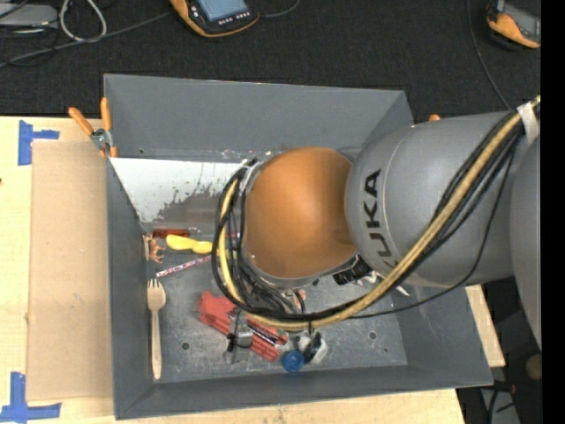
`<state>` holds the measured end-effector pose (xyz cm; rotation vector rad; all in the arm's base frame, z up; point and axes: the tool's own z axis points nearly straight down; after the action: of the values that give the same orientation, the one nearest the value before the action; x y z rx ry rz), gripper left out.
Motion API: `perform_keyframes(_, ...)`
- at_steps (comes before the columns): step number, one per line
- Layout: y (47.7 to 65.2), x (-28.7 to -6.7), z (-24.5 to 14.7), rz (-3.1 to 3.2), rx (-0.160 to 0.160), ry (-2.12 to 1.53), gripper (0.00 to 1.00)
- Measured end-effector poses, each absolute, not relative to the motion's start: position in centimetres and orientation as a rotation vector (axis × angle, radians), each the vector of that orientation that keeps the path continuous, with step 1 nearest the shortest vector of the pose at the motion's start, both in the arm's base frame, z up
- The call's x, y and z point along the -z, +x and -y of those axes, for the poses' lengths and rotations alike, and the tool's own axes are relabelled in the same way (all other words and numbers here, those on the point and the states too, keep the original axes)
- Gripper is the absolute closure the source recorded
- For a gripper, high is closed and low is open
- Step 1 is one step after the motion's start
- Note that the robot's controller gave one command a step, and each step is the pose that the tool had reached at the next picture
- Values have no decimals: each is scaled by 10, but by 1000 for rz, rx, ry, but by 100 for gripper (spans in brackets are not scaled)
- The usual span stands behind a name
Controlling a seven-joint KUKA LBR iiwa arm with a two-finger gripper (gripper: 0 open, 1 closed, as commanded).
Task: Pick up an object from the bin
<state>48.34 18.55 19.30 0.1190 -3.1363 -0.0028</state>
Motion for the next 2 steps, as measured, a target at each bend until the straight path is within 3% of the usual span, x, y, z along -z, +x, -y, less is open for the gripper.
perform_keyframes(1,499,-117,-139,3134,-3,110,0)
perform_keyframes(2,552,-69,-121,3146,12,-32,0)
